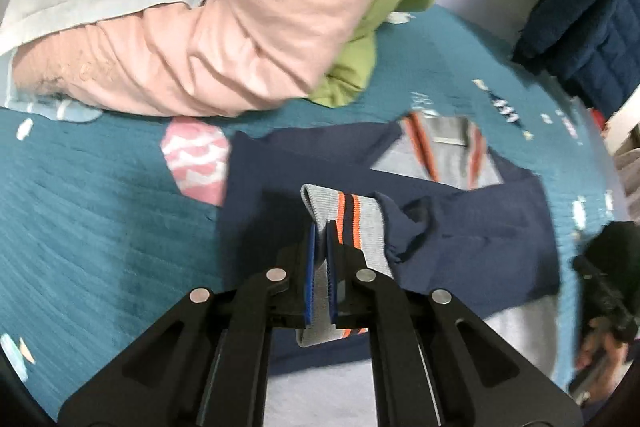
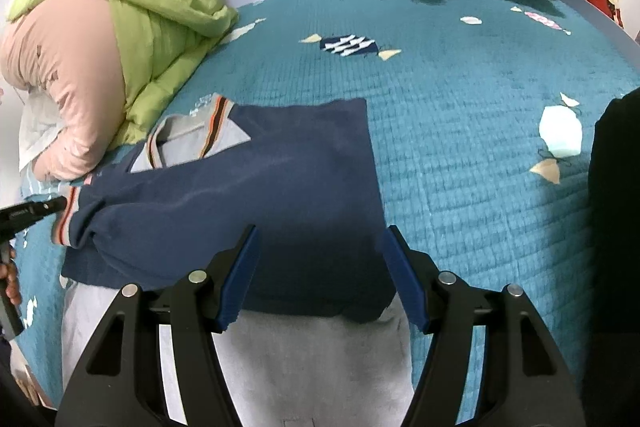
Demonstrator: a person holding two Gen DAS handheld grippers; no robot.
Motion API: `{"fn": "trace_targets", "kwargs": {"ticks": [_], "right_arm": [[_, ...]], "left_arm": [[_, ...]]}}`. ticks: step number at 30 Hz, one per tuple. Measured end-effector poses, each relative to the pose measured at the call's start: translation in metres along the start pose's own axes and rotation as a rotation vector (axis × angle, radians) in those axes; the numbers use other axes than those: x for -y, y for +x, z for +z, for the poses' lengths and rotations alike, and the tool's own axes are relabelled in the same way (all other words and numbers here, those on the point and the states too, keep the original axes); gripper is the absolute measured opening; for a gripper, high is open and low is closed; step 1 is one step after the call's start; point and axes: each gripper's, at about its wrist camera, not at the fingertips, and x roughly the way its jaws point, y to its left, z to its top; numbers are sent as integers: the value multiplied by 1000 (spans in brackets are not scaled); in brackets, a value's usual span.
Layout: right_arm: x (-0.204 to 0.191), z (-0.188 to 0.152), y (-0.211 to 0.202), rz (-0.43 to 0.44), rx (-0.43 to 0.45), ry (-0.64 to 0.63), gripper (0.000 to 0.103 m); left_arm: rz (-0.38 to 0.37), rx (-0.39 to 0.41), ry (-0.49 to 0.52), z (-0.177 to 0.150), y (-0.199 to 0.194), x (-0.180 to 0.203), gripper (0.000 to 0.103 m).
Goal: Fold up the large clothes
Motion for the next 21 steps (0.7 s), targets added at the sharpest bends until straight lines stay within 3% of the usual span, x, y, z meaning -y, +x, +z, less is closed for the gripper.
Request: {"fn": "trace_targets", "kwargs": {"ticks": [4,8,11,14,17,18,19,21], "right_arm": [[1,7,10,9,-3,6,61],[9,20,25,68,-7,61,61],[16,29,49,99,-65,90,60],[37,26,83,-45,-172,124,59],[40,30,82,0,-166,124,61],[40,34,78,34,-161,127,62],[40,39,73,65,-142,133,62],[42,48,64,88,-103,139,63]], "left_arm": [[58,-155,-16,-14,46,-15,5],[16,-151,-74,-18,45,-24,5],[21,-154,-41,-18,45,-24,6],[-2,-164,-70,-17,44,-30,9],[-51,-180,-87,-13,42,-34,16],[-92,-177,-92,-11,38,-36,28],[-124,-166,-103,-9,34,-38,54],[-158,-110,-134,1,21,-46,69]]}}
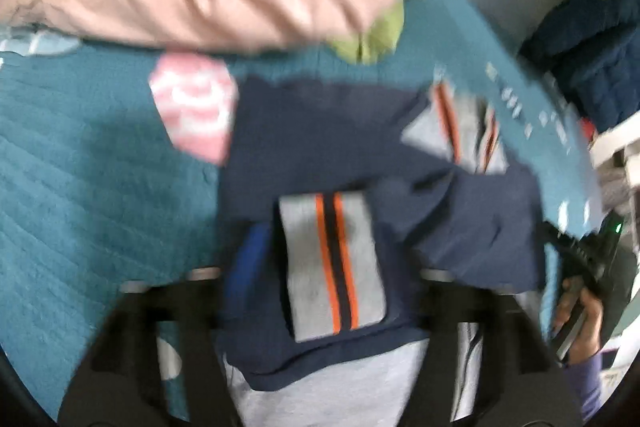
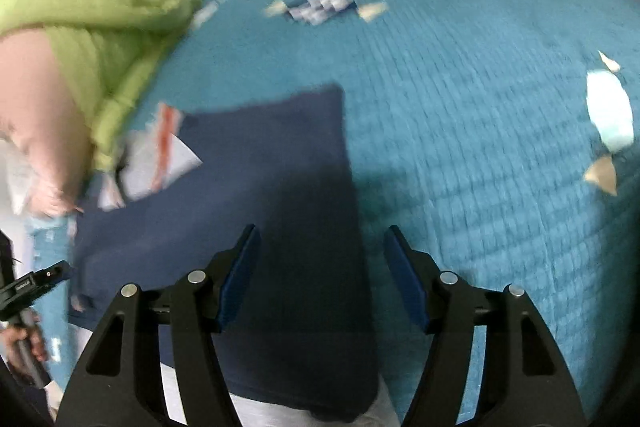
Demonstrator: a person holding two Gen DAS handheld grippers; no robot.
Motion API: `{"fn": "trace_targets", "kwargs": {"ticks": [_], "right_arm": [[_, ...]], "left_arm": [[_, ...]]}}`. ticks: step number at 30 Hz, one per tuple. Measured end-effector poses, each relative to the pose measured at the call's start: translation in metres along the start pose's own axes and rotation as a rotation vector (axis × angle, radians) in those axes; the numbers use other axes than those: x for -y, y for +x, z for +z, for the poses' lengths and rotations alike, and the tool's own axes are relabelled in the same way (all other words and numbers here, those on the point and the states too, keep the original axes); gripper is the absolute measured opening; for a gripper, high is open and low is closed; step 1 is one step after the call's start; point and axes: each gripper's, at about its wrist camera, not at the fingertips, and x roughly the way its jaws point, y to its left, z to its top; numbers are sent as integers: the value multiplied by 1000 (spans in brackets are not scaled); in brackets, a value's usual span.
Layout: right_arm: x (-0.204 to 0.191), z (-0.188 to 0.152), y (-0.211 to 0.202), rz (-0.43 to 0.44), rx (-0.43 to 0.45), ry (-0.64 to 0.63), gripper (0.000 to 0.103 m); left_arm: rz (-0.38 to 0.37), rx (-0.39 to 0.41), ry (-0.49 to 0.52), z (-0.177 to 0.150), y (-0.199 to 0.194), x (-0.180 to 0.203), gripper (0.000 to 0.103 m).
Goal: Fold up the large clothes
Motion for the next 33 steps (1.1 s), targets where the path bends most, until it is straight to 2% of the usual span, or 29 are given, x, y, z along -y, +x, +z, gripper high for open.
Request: {"fn": "trace_targets", "kwargs": {"ticks": [2,3,8,14,16,19,26,29,31,33], "right_arm": [[-1,9,-4,-7,23,-9,65],[0,14,-3,-21,19,-19,66],[4,29,15,-58,-24,-49,66],[15,42,27,-41,-37,-2,66],[17,45,37,-25,-72,14,66],[16,49,44,-38,-72,8,66],[9,57,56,-32,-88,5,71],[-5,56,61,84,-133,-32,68],[-16,53,69,27,-147,-95,69],[-16,52,73,12,-141,-90,68]], "left_arm": [[-53,27,-18,12,-10,-5,70],[-59,28,-27,19,-12,-8,74],[67,-35,16,44,12,-14,77],[50,-92,-4,59,48,-25,77],[47,-76,0,63,53,-26,80],[37,-57,20,71,57,-21,84],[88,-66,134,71,64,-2,82],[82,-63,137,71,63,-1,76],[71,-60,144,69,63,3,73],[86,-66,161,67,70,5,73]]}}
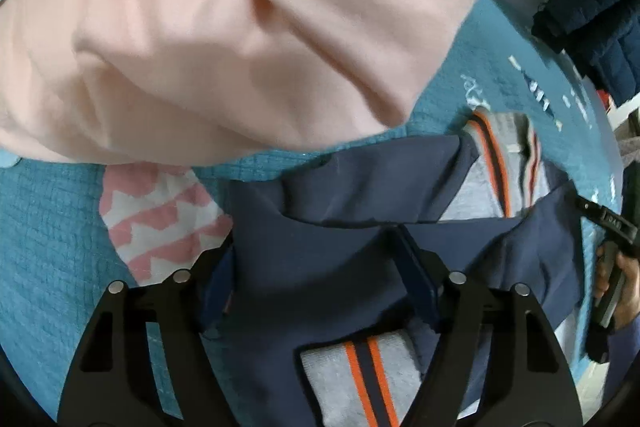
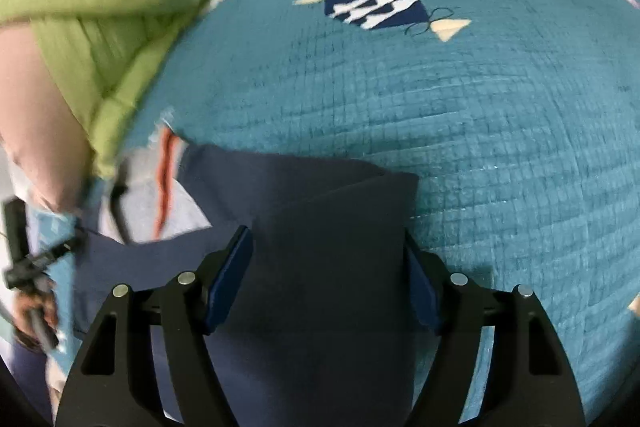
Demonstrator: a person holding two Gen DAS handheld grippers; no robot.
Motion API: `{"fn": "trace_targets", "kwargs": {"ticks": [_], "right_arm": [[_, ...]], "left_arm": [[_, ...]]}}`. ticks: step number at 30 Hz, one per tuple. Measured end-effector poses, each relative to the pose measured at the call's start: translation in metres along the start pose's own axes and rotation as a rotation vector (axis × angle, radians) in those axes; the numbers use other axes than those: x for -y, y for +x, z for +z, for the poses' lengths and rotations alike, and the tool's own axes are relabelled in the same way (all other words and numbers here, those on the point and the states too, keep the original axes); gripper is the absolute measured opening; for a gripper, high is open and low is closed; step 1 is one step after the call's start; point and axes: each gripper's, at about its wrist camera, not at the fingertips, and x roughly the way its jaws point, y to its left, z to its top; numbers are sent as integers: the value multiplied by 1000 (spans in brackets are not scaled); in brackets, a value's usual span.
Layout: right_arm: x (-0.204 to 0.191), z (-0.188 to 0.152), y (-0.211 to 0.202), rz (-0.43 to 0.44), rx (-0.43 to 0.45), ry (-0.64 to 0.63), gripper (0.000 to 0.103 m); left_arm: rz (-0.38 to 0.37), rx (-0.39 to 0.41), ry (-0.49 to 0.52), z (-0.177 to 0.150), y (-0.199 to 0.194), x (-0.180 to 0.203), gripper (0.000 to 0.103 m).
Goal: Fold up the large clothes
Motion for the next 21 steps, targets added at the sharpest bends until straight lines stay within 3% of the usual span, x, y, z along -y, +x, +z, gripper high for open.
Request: {"fn": "trace_targets", "kwargs": {"ticks": [2,3,5,6,7,9,10,13,21], "right_arm": [[0,1,0,-25,17,16,58],[0,0,-2,-64,28,1,42],[2,-1,-6,-58,39,-6,24],[3,-1,-8,-21,43,-1,13],[3,-3,-11,2,49,1,8],[-6,-6,-17,-10,78,-31,8],[-9,-6,-19,-8,92,-31,8],[-15,-12,-43,27,180,-26,8],[-40,-42,-114,101,301,-107,8]], "left_arm": [[8,-2,-2,0,7,4,73],[10,3,-8,1,7,6,71],[37,10,8,0,5,9,58],[42,13,21,0,6,16,49],[34,16,22,-1,4,16,34],[-20,17,3,-3,-3,10,20],[-13,22,9,-3,-4,12,17],[24,78,61,-7,-16,27,15],[-97,224,110,-40,-93,36,13]]}}
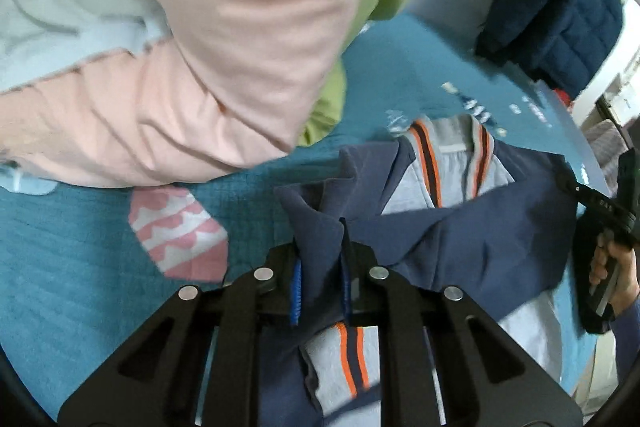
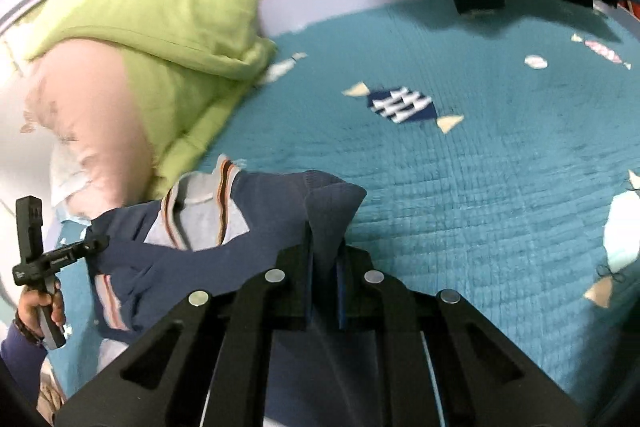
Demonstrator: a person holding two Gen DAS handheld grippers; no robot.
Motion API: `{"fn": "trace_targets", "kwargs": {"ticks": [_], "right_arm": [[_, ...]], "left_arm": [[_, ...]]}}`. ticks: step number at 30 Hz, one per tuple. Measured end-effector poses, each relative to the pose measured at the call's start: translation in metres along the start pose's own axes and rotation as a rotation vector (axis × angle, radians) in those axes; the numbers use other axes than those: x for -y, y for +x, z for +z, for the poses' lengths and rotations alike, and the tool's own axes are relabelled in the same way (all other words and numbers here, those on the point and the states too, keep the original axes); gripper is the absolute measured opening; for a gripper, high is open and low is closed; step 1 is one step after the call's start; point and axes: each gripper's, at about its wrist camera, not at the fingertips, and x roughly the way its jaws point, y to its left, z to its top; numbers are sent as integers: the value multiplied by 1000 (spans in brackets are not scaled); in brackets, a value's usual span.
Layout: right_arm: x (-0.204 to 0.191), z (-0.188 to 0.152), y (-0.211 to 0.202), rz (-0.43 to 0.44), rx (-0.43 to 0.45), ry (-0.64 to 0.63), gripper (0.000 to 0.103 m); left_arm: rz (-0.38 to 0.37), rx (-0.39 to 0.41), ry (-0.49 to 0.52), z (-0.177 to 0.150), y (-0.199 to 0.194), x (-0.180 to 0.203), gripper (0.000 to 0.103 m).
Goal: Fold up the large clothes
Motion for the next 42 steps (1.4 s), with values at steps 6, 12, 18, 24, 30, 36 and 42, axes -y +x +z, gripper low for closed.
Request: {"fn": "trace_targets", "kwargs": {"ticks": [6,12,18,24,30,36,42], "right_arm": [[-22,-22,-70,22,19,-53,8],[-38,-70,-144,3,-17,-132,8],[-43,-155,-194,-37,-129,-189,8],[-24,-257,-181,-101,-370,-188,9],[-15,-270,-177,-151,-394,-113,23],[-17,-255,-209,-208,-377,-98,40],[-30,-234,-244,-195,-258,-19,48]], "left_arm": [[-44,39,28,-36,-64,19,13],[-77,30,-6,-103,-119,32,13],[-77,-28,-25,-198,-159,44,13],[-59,-172,3,-296,-149,59,15],[-26,-162,13,-314,-153,66,21],[-14,-137,22,-302,-196,67,30],[-39,-8,-74,-287,-243,59,58]]}}
